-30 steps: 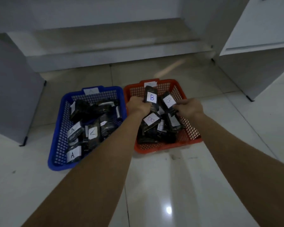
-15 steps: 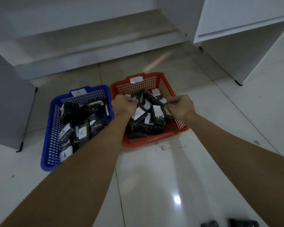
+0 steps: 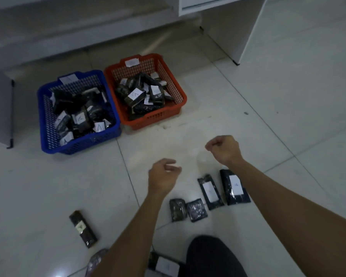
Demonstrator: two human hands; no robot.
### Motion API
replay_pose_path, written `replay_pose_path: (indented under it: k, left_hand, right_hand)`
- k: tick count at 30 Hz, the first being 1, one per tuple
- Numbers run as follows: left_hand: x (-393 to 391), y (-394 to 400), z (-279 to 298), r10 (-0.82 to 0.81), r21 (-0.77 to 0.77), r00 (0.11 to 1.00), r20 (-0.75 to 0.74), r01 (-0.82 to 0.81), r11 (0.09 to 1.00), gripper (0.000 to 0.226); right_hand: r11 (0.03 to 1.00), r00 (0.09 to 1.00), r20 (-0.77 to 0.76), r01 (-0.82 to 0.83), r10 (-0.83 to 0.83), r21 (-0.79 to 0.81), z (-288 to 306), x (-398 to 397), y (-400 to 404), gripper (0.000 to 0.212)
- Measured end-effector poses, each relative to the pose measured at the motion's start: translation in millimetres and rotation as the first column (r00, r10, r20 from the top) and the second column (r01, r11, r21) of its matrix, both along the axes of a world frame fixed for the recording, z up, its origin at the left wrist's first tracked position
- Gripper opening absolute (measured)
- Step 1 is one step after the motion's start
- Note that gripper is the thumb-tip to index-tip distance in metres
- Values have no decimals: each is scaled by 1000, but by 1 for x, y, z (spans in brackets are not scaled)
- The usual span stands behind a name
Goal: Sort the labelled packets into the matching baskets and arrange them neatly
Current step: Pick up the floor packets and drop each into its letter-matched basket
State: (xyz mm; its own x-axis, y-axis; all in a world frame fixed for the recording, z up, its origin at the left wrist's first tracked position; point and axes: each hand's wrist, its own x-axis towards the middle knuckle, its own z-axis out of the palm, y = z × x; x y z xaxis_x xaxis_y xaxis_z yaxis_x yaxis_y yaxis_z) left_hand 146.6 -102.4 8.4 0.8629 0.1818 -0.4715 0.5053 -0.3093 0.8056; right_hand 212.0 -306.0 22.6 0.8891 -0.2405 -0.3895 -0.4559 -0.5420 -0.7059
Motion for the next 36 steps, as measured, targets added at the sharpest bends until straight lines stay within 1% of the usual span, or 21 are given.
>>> replay_pose_path:
  k: [1, 3, 5, 6, 8, 9, 11, 13, 16, 18, 21, 23, 24, 26, 28, 29, 31, 32, 33, 34, 36]
  left_hand:
    - [-16, -8, -4, -29, -1, 998, -59, 29, 1000, 26]
    - [-42, -25, -12, -87, 25, 985, -146, 91, 995, 33]
    - [-59, -42, -23, -146, 145, 975, -169, 171, 975, 38]
    - [-63, -50, -27, -178, 239, 969, -170, 215, 947, 41]
    - [-64, -67, -31, -218, 422, 956, -198, 284, 861, 50]
    - [-62, -75, -33, -222, 480, 950, -219, 303, 823, 54]
    - [-56, -91, -37, -215, 552, 941, -262, 329, 766, 59]
    - [-51, -103, -42, -194, 602, 934, -299, 342, 721, 62]
    - [-44, -114, -51, -180, 653, 927, -331, 362, 666, 63]
    - [-39, -116, -56, -168, 642, 919, -356, 372, 670, 61]
    - [-34, -118, -60, -143, 576, 908, -395, 366, 731, 52]
    - [-30, -114, -57, -126, 475, 925, -358, 297, 829, 37]
    - [-27, -110, -53, -122, 384, 938, -324, 248, 889, 31]
    - [-20, -97, -41, -98, 182, 958, -268, 150, 972, 20]
    - [-12, -76, -22, -16, -15, 969, -245, 13, 1000, 16]
    - [-10, -64, -10, 35, -151, 970, -240, -73, 986, 18]
    - [-7, -38, 14, 105, -421, 970, -219, -191, 887, 22]
    - [-7, -25, 26, 132, -494, 973, -190, -210, 843, 22]
    - [-7, -12, 36, 161, -538, 974, -157, -221, 813, 22]
    - [-8, 0, 45, 188, -563, 974, -123, -225, 795, 22]
    - [-9, 21, 56, 232, -583, 970, -74, -231, 779, 22]
  right_hand:
    - [1000, 1000, -14, 9, -9, -19, 0, -18, -7, 1]
    - [997, 998, -42, 43, -46, -66, 1, -54, -22, 10]
    - [987, 990, -97, 84, -98, -137, -6, -80, -38, 20]
    - [979, 983, -139, 97, -122, -180, -11, -90, -45, 27]
    - [966, 960, -227, 107, -162, -236, -24, -103, -53, 51]
    - [963, 951, -257, 110, -175, -248, -30, -108, -55, 62]
    - [958, 942, -279, 108, -184, -267, -42, -113, -58, 72]
    - [957, 938, -293, 106, -187, -271, -50, -114, -59, 73]
    - [969, 929, -319, 122, -187, -213, -59, -110, -60, 64]
    - [978, 926, -332, 130, -179, -165, -60, -104, -61, 55]
    - [987, 934, -324, 122, -149, -103, -60, -98, -63, 38]
    - [987, 937, -311, 152, -161, -52, -59, -97, -64, 33]
    - [980, 935, -301, 200, -189, 8, -58, -96, -65, 33]
    - [918, 925, -271, 328, -265, 224, -48, -95, -65, 32]
    - [804, 920, -260, 383, -292, 454, -27, -93, -59, 30]
    - [745, 923, -257, 382, -285, 547, -17, -91, -53, 30]
    - [617, 931, -252, 365, -265, 698, 2, -86, -37, 31]
    - [556, 934, -248, 353, -257, 752, 10, -83, -27, 32]
    - [515, 940, -237, 334, -245, 790, 17, -79, -17, 34]
    - [495, 946, -227, 315, -231, 810, 22, -76, -7, 39]
    - [503, 959, -204, 278, -199, 818, 30, -70, 13, 41]
